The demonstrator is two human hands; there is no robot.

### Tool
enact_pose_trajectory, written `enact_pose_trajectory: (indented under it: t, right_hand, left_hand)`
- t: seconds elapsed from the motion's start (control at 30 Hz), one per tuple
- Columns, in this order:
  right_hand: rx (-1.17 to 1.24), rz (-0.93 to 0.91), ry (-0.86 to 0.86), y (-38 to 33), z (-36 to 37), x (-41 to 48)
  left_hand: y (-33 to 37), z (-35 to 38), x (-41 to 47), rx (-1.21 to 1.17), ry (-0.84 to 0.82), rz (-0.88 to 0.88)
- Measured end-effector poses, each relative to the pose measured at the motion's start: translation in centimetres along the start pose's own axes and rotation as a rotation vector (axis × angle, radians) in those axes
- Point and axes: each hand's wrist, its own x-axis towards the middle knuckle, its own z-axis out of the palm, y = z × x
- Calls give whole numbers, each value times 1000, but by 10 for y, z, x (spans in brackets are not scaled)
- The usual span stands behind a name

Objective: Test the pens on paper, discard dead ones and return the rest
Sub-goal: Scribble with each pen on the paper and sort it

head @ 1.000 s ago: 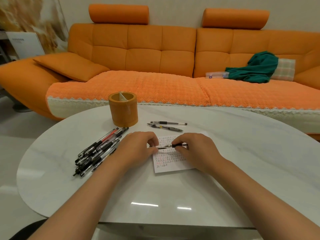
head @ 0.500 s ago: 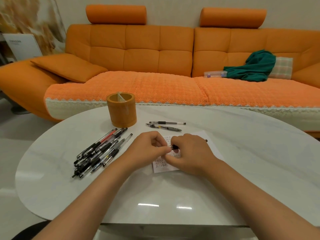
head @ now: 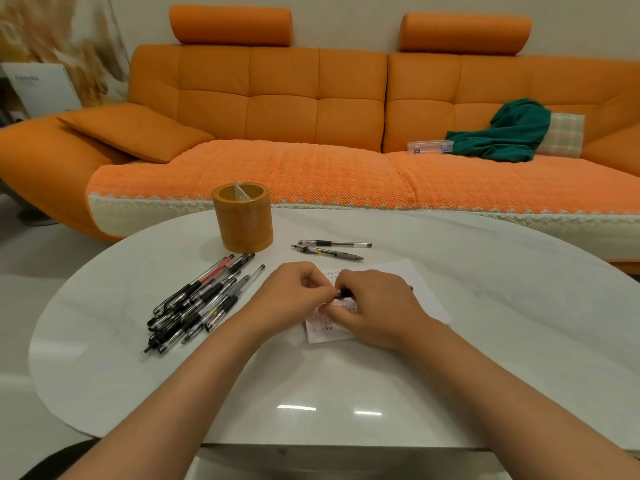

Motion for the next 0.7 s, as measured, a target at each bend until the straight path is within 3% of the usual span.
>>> enact_pose_trajectory:
  t: [0.17, 0.37, 0.53, 0.7]
  right_hand:
    - [132, -8, 15, 10, 7, 2]
    - [-20, 85, 42, 15, 4, 14]
    - [-15, 133, 80, 13, 2, 47]
    - [-97, 140, 27, 15, 11, 80]
  left_hand:
    - [-9, -17, 6, 320, 160, 113]
    - [-25, -42, 7, 872, 197, 122]
    - [-34, -55, 3, 1014, 125, -12]
    - [-33, -54, -2, 991, 59, -17]
